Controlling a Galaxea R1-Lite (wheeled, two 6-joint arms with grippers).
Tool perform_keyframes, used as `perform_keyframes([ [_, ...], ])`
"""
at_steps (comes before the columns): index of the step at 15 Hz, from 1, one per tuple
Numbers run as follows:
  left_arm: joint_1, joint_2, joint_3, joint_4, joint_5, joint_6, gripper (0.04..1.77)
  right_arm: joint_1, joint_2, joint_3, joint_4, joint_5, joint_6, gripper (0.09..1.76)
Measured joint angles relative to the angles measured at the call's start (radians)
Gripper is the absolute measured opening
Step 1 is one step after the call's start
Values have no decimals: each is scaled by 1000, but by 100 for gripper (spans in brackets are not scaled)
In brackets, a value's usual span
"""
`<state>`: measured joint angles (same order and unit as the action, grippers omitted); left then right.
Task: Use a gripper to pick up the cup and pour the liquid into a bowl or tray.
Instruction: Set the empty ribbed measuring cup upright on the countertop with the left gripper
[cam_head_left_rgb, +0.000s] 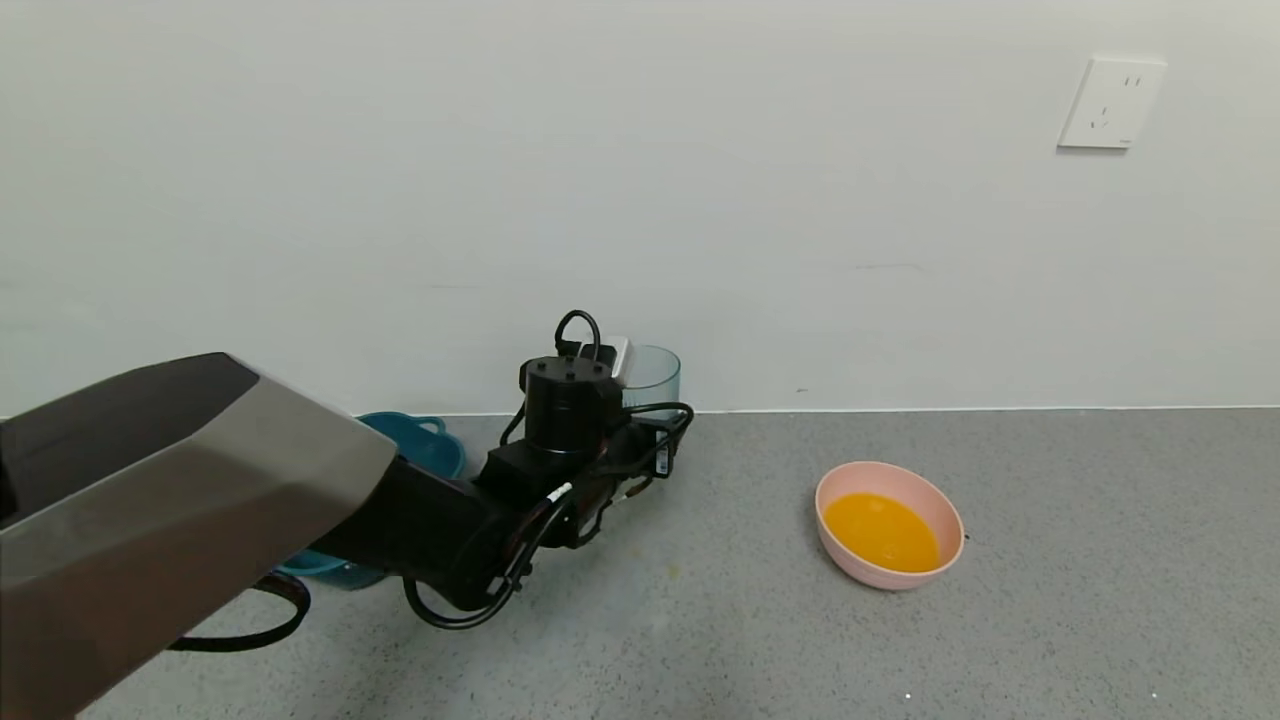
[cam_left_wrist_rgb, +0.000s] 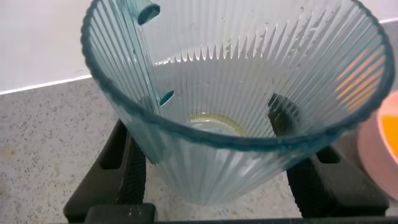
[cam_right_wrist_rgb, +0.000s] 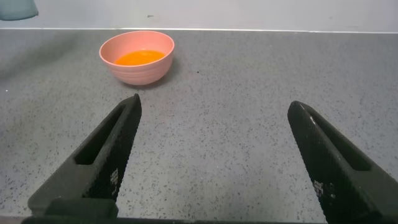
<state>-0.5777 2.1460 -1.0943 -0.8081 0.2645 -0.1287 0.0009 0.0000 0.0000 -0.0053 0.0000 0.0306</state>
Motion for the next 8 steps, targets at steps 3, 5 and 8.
perform_keyframes([
  [3, 31, 53, -18, -28, -1, -17, 127, 0, 0, 0, 0, 0, 0, 171],
  [5, 45, 93, -28, -74, -2, -35, 127, 0, 0, 0, 0, 0, 0, 171],
  [8, 57, 138, -38, -95, -10, -40, 127, 0, 0, 0, 0, 0, 0, 171],
])
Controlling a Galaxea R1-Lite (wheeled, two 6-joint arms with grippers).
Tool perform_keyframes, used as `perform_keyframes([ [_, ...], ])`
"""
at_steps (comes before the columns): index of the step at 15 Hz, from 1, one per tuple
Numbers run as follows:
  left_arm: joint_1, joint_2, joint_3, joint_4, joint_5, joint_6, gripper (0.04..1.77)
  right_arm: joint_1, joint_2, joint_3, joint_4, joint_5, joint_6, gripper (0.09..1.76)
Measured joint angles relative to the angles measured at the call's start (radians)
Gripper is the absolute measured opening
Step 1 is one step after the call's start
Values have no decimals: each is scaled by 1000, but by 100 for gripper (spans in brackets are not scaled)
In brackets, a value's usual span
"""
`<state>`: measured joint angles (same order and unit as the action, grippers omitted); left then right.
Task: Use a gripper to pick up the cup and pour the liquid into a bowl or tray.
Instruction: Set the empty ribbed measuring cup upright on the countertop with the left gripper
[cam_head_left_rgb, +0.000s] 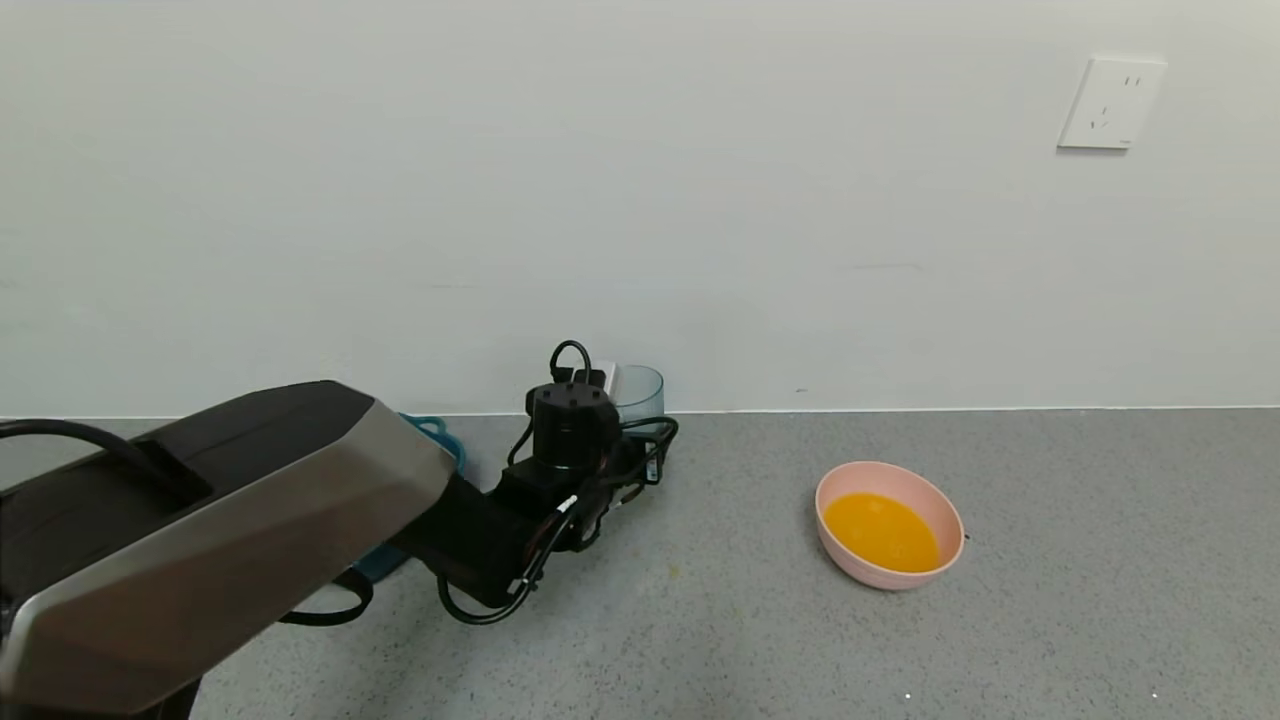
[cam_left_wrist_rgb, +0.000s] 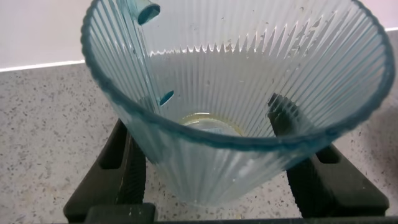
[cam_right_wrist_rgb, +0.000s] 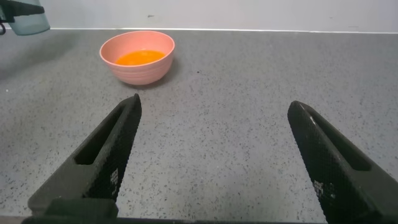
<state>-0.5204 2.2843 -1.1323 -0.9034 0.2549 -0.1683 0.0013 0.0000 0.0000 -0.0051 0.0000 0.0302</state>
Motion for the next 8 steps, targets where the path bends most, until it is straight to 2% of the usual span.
perform_keyframes([
  [8, 5, 96, -42, -42, 11, 0, 127, 0, 0, 0, 0, 0, 0, 171],
])
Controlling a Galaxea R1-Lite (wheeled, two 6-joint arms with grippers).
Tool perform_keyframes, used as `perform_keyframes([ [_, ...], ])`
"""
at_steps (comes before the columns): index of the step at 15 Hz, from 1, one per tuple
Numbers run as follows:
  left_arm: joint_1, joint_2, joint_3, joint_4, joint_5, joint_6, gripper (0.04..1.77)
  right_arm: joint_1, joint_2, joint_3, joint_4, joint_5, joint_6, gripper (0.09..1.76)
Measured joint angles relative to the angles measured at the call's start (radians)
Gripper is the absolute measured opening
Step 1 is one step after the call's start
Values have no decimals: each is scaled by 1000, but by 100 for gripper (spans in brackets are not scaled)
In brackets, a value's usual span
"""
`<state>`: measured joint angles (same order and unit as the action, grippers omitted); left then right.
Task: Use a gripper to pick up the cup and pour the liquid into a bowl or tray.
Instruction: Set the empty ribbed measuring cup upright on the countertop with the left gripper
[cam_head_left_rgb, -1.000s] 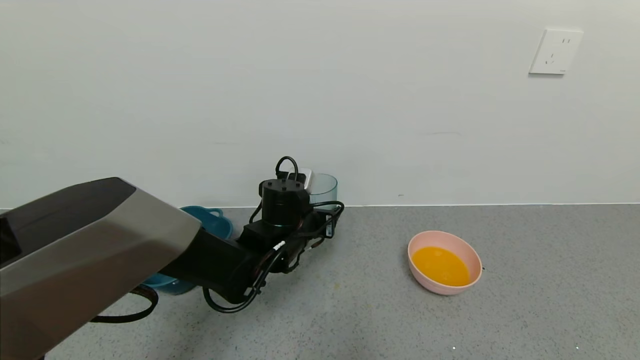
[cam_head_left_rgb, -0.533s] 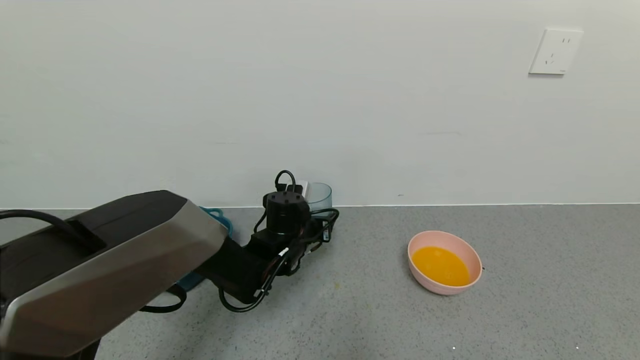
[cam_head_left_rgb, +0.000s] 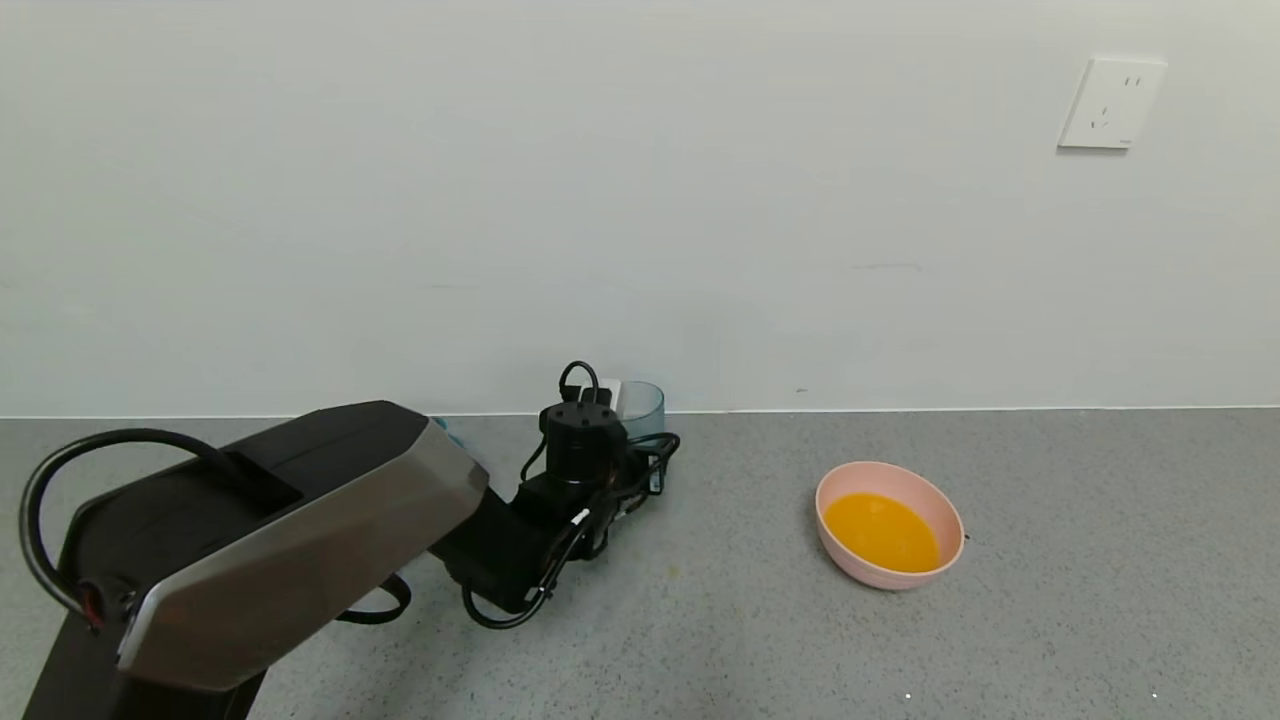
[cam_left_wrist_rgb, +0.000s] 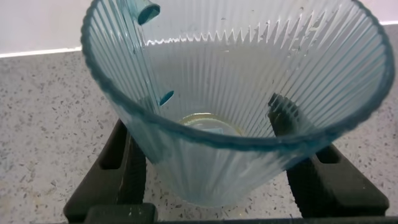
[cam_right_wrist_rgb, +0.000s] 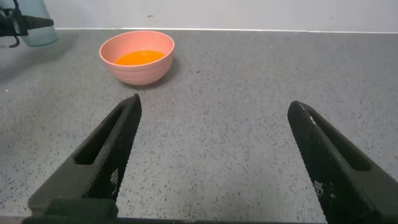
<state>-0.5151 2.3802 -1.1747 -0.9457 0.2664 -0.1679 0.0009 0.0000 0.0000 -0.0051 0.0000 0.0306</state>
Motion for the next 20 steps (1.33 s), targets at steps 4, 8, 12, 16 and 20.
perform_keyframes([
  [4, 0, 39, -25, 0, 24, -1, 127, 0, 0, 0, 0, 0, 0, 171],
  [8, 0, 76, -39, -2, 33, -1, 127, 0, 0, 0, 0, 0, 0, 171],
  [12, 0, 88, -41, -18, 41, -3, 127, 0, 0, 0, 0, 0, 0, 171],
  [16, -1, 90, -39, -21, 49, -1, 127, 0, 0, 0, 0, 0, 0, 171],
  [20, -2, 90, -34, -19, 49, 0, 142, 0, 0, 0, 0, 0, 0, 171],
])
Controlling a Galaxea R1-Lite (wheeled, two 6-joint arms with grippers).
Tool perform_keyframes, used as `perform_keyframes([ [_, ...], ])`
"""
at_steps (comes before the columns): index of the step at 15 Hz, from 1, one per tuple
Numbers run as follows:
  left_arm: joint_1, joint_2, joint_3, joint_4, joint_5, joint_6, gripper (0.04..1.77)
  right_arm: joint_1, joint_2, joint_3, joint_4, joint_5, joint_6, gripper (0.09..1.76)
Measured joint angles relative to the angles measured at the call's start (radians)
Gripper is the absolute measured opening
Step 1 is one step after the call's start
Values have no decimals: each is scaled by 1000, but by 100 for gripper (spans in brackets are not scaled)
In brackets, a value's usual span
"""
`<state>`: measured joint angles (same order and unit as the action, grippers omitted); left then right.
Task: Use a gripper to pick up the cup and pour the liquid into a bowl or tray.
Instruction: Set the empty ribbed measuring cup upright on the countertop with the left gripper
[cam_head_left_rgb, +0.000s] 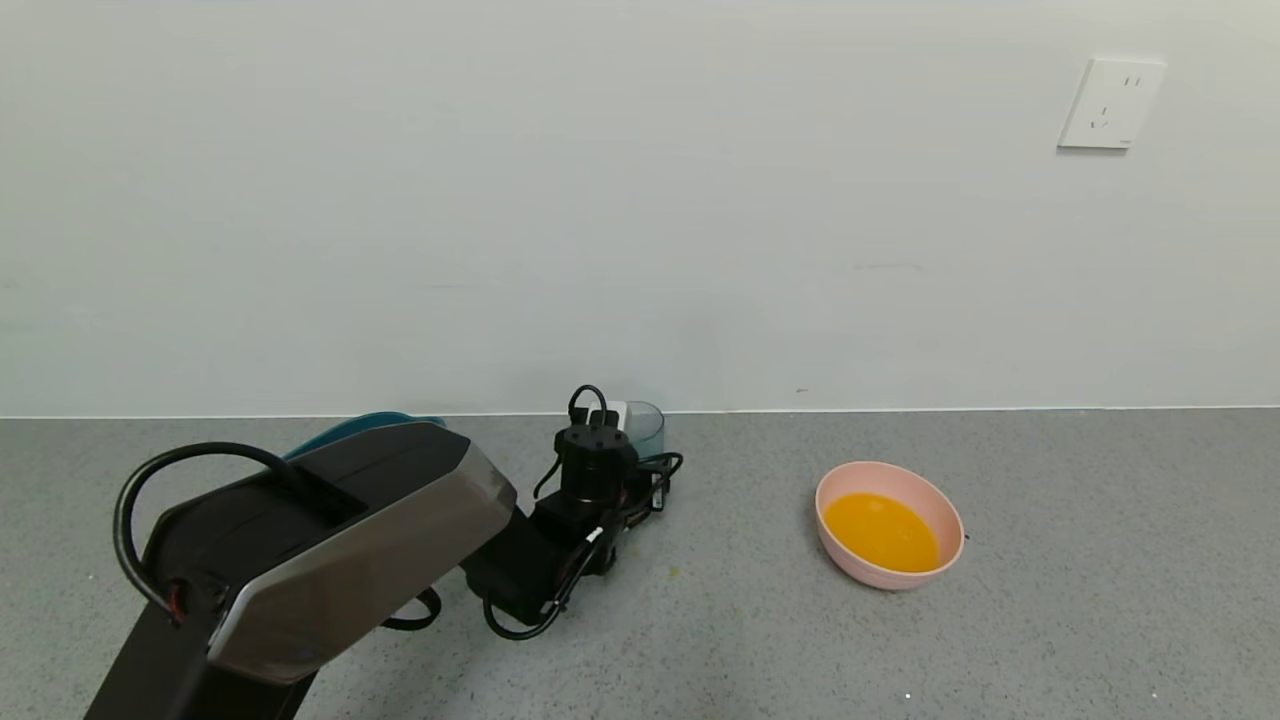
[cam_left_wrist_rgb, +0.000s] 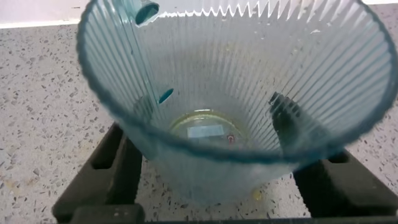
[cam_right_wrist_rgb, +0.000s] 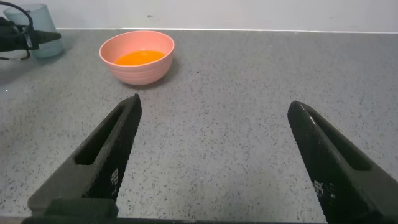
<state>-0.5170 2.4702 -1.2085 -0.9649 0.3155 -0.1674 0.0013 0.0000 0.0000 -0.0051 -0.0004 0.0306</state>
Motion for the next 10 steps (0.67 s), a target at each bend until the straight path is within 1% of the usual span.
perform_keyframes([
  [4, 0, -1, 3, 3, 0, -1, 154, 0, 0, 0, 0, 0, 0, 171],
  [10, 0, -33, 19, 25, -1, 1, 163, 0, 0, 0, 0, 0, 0, 171],
])
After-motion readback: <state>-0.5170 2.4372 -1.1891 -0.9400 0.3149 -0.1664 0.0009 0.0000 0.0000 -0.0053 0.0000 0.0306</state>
